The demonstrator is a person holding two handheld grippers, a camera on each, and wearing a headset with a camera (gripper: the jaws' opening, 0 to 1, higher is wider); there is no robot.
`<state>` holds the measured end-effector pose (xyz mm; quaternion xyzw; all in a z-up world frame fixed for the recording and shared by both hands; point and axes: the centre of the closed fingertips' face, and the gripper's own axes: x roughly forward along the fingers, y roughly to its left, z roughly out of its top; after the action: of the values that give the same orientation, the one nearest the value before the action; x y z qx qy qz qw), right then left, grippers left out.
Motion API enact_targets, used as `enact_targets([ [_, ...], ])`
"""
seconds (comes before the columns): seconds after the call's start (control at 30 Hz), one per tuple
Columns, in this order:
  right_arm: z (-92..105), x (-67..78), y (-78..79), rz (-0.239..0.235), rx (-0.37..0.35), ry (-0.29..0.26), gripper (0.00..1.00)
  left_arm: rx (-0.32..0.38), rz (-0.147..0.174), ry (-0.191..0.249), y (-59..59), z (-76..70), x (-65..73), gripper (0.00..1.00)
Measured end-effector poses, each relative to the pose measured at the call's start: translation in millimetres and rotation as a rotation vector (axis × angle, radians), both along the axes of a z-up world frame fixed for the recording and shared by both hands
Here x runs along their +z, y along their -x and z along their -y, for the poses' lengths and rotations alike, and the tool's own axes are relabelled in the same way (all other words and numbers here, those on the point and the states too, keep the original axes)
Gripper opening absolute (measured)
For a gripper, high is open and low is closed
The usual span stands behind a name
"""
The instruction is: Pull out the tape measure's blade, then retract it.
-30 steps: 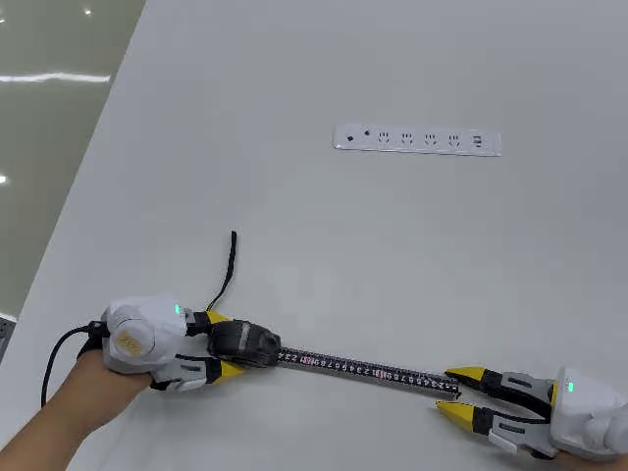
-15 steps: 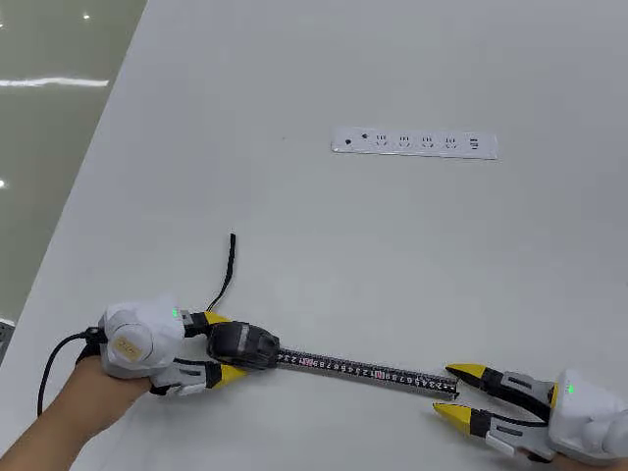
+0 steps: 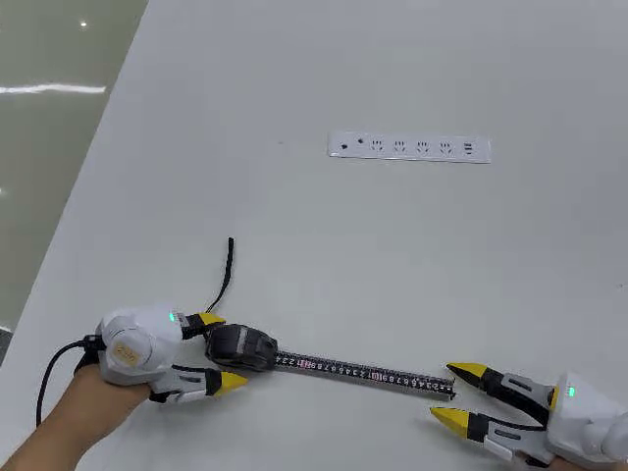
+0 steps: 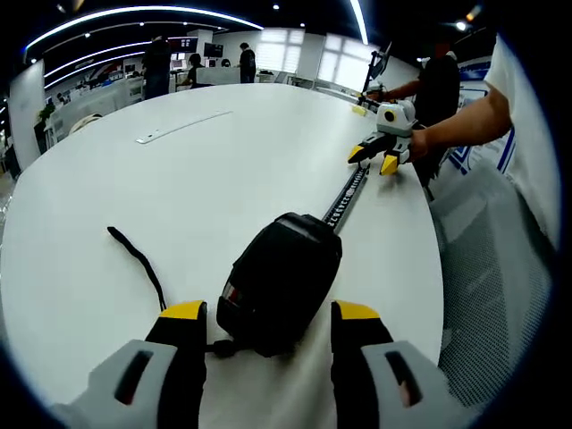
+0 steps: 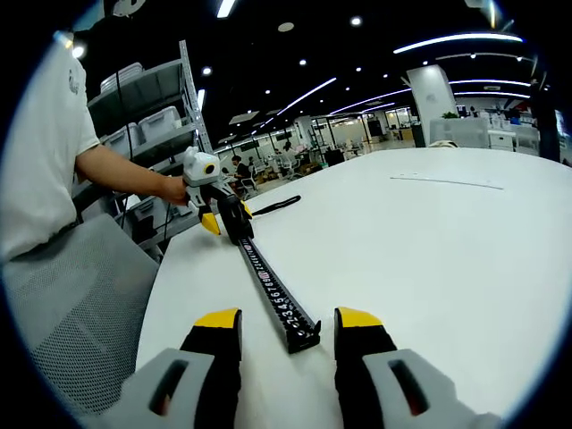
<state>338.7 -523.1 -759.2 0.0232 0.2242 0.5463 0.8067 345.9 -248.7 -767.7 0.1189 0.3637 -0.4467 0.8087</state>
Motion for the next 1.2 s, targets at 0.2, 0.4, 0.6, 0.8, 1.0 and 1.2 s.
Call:
enact_targets([
  [0.2,1.1,1.1,1.6,-0.005,-0.020,0.000,0.44,0.029,0.013,0.009,-0.1,0.4,4.8,0.59],
  [0.4,2.0,6.4,2.1,-0.006,-0.048,-0.014,0.47,0.064,0.020,0.025,2.1,0.3,9.7,0.64],
  [0.6,1.5,10.0,5.8,-0.003,-0.061,-0.017,0.48,0.090,0.024,0.020,4.4,-4.3,9.9,0.65],
  [0.8,1.5,11.1,8.8,-0.002,-0.069,-0.009,0.48,0.126,0.029,0.036,8.9,-6.1,14.3,0.67],
  [1.0,3.6,15.2,9.4,-0.003,-0.099,-0.007,0.51,0.159,0.043,0.044,12.3,-9.9,18.6,0.68],
  [1.2,4.4,24.7,9.5,0.001,-0.149,-0.025,0.52,0.204,0.050,0.062,15.0,-15.4,23.0,0.70],
])
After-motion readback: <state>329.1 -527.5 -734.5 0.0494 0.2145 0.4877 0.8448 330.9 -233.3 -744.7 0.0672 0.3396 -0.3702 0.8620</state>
